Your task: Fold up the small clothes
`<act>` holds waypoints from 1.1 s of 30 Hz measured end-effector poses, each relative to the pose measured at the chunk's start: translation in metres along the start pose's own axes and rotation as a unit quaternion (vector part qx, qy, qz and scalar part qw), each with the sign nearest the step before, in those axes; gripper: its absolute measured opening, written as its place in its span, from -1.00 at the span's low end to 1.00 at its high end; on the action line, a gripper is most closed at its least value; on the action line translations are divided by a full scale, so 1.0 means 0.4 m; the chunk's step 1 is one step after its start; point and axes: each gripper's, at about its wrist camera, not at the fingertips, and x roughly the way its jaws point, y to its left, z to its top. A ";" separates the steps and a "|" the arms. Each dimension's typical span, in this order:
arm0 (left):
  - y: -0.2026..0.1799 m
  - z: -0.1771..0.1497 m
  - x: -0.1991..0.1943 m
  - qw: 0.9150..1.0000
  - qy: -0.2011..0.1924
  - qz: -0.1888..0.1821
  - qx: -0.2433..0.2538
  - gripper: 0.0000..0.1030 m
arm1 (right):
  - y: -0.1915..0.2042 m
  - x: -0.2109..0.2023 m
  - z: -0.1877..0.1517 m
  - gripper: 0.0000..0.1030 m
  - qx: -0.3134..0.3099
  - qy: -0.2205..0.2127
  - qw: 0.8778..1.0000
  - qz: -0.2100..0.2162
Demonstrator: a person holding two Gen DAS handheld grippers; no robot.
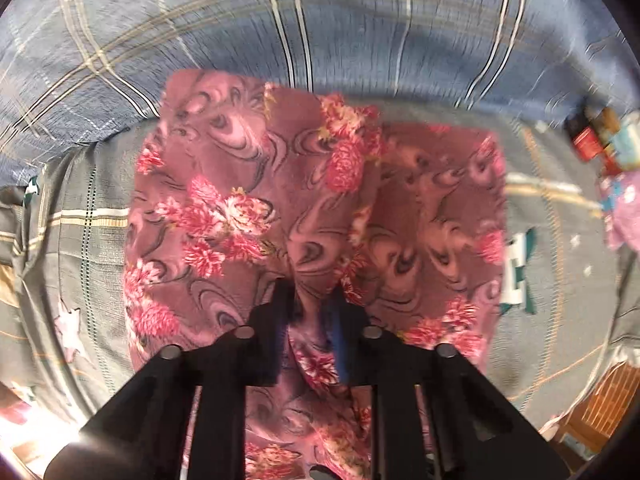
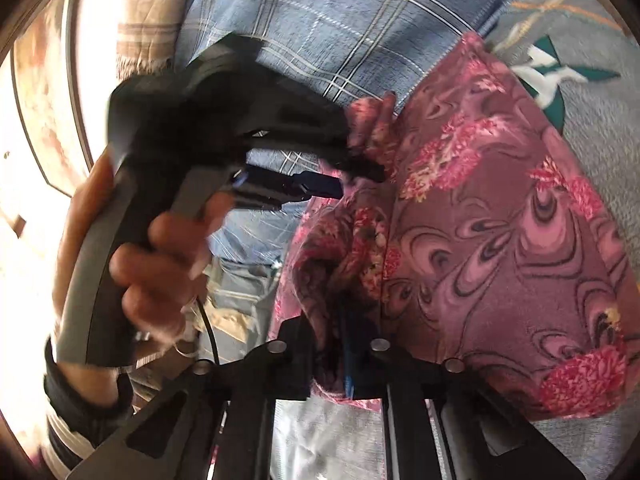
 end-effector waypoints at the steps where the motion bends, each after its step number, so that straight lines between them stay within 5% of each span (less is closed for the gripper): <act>1: 0.003 -0.006 -0.014 1.000 -0.010 -0.010 -0.004 -0.76 | 0.000 -0.006 0.000 -0.86 0.002 -0.005 1.000 0.004; 10: -0.094 -0.027 -0.117 0.993 -0.037 -0.112 0.017 -0.77 | 0.006 -0.165 -0.001 -0.87 0.007 -0.078 0.996 0.036; 14: -0.190 -0.023 -0.038 0.992 -0.017 -0.114 0.044 -0.76 | -0.021 -0.227 0.032 -0.87 0.004 -0.106 0.994 -0.021; 19: -0.189 -0.019 -0.004 0.990 -0.018 -0.133 0.040 -0.75 | -0.030 -0.207 0.042 -0.77 -0.016 -0.075 0.988 -0.135; 25: -0.033 -0.029 -0.141 0.981 -0.066 -0.181 0.030 -0.62 | -0.003 -0.229 0.050 -0.49 -0.017 -0.125 0.985 -0.116; 28: 0.112 -0.030 -0.194 0.975 -0.115 -0.190 -0.007 0.10 | 0.012 -0.276 0.060 -0.23 -0.016 -0.199 0.974 -0.112; 29: 0.162 -0.023 -0.190 0.974 -0.125 -0.189 -0.019 0.24 | 0.015 -0.277 0.072 -0.22 -0.014 -0.204 0.972 -0.114; 33: 0.283 -0.007 -0.121 0.972 -0.095 -0.205 -0.068 0.24 | -0.002 -0.200 0.169 -0.17 0.002 -0.163 0.983 -0.083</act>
